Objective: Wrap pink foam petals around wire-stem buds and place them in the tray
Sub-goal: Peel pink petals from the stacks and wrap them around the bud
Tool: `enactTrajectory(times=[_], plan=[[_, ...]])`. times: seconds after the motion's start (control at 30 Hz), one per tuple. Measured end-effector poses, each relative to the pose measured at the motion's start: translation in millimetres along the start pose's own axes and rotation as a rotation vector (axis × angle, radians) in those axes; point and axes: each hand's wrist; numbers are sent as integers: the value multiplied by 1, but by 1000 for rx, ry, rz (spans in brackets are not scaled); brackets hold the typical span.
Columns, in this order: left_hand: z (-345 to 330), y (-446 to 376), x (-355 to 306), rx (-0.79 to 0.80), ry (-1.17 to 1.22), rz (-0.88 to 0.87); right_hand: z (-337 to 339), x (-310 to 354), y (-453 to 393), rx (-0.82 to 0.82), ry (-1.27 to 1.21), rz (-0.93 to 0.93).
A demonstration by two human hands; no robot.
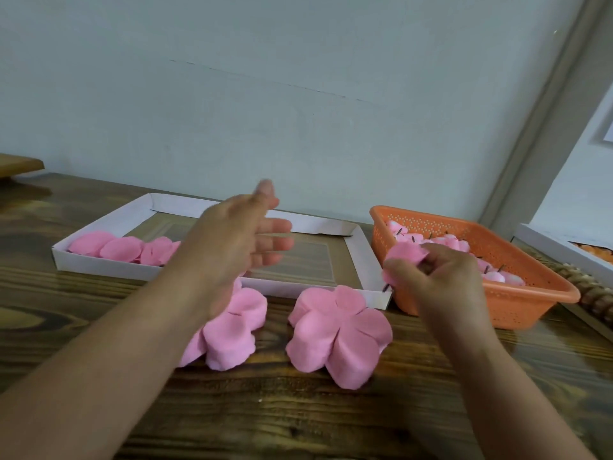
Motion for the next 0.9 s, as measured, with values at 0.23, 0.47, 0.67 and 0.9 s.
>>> enactTrajectory(times=[0.23,0.47,0.67,0.9], plan=[[10,-18,18,264,-893,-175,6,-22,-12,-79,-15,-102],[-10,-18,38,556,-1201,-361,3,-24,-12,-45,-6,-94],[-7,-23,38,621,-1164,-383,2,-26,-11,-37,-1,-80],[-11,-28,37,614,-1154,-375,-1,-26,-10,-40,-21,-85]])
Point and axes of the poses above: each hand's wrist, its own y-axis away from the middle knuckle, its own z-axis out of the back of the hand, x = y × z, and after that the axes turned 3 degrees about -x, right-handed
